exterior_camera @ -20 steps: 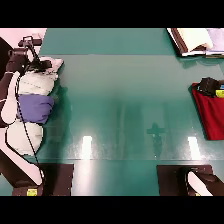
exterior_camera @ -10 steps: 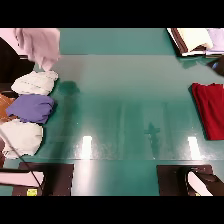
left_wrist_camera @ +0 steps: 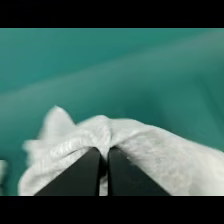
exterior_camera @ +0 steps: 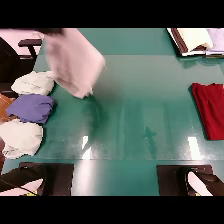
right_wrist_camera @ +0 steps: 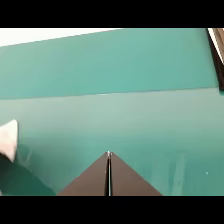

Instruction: Fold the shirts.

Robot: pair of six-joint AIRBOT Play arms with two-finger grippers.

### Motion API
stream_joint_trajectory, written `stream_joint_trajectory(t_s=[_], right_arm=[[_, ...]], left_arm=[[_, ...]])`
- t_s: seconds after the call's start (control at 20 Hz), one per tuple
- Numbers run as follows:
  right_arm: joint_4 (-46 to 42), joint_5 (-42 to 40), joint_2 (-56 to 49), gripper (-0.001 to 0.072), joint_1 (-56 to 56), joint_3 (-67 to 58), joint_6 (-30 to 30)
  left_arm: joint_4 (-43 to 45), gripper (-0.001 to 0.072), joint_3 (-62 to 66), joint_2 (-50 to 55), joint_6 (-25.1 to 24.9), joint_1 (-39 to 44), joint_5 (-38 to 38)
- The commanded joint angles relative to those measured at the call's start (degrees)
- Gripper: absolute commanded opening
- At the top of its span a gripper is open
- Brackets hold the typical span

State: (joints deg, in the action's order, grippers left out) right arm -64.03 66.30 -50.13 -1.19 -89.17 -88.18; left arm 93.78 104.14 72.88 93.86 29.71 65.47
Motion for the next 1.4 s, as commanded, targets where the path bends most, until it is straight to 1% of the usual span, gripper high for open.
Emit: stream_joint_trajectory(t_s=[0.0, 0.05, 0.1, 0.15, 0.2, 0.3, 0.35, 0.5, 0.65, 0.75, 0.8, 0.9, 1.0, 1.1, 1.2, 1.25, 1.35], right_arm=[[0.1, 1.3, 0.2, 0.0014, 0.0, -1.2, 0.0], [0.0, 1.7, 0.2, 0.0014, 0.0, -1.2, 0.0], [0.0, 2.0, 0.2, 0.0015, 0.0, -1.2, 0.0], [0.0, 2.3, 0.2, 0.0014, 0.0, -1.2, 0.0], [0.0, 2.4, 0.2, 0.0015, 0.0, -1.2, 0.0], [0.0, 2.5, 0.2, 0.0014, 0.0, -1.2, 0.0], [0.0, 2.5, 0.2, 0.0014, 0.0, -1.2, 0.0], [0.0, 3.6, 0.2, 0.0014, 0.0, -1.2, 0.0], [0.0, 4.3, 0.2, 0.0015, 0.0, -1.1, 0.0], [0.0, 4.3, 0.2, 0.0014, 0.0, -1.1, 0.0], [0.0, 4.3, 0.2, 0.0015, 0.0, -1.1, 0.0], [0.0, 4.4, -0.1, 0.0015, 0.0, -1.1, 0.0], [0.0, 4.7, -0.5, 0.0014, 0.0, -1.1, 0.0], [0.0, 5.4, -1.4, 0.0014, 0.0, -1.1, 0.0], [0.0, 6.7, -2.6, 0.0015, 0.0, -1.1, 0.0], [0.0, 7.6, -3.4, 0.0014, 0.0, -1.1, 0.0], [0.1, 9.4, -5.0, 0.0014, 0.0, -1.1, 0.0]], left_arm=[[-12.6, 0.0023, -12.9, -0.3, 0.3, 12.5, -9.0], [-15.6, 0.0025, -15.6, 0.4, -1.0, 15.3, -12.1], [-18.1, 0.0161, -17.1, 1.4, -2.4, 17.2, -13.7], [-20.2, 0.049, -17.5, 2.7, -2.8, 18.7, -14.2], [-21.6, 0.058, -17.4, 3.6, -2.9, 18.9, -14.4], [-19.8, 0.0581, -17.2, 3.9, -3.9, 16.4, -15.0], [-18.9, 0.058, -16.8, 3.9, -3.9, 13.0, -14.7], [-19.0, 0.058, -16.7, 4.2, -2.8, -1.3, -12.9], [-19.5, 0.058, -16.7, 7.7, -2.3, -16.2, -6.8], [-21.2, 0.058, -18.1, 11.5, -2.4, -22.9, -3.5], [-22.6, 0.058, -19.3, 13.3, -2.4, -25.0, -3.6], [-25.0, 0.058, -21.3, 17.4, -2.4, -27.8, -4.8], [-25.6, 0.058, -21.5, 21.4, -2.4, -28.2, -4.9], [-27.5, 0.058, -21.6, 24.4, -3.3, -27.5, -5.9], [-31.0, 0.0579, -21.6, 26.2, -4.9, -26.3, -9.0], [-31.2, 0.054, -21.6, 26.7, -4.9, -25.7, -10.5], [-31.3, 0.0541, -21.6, 27.3, -4.9, -24.5, -12.2]])
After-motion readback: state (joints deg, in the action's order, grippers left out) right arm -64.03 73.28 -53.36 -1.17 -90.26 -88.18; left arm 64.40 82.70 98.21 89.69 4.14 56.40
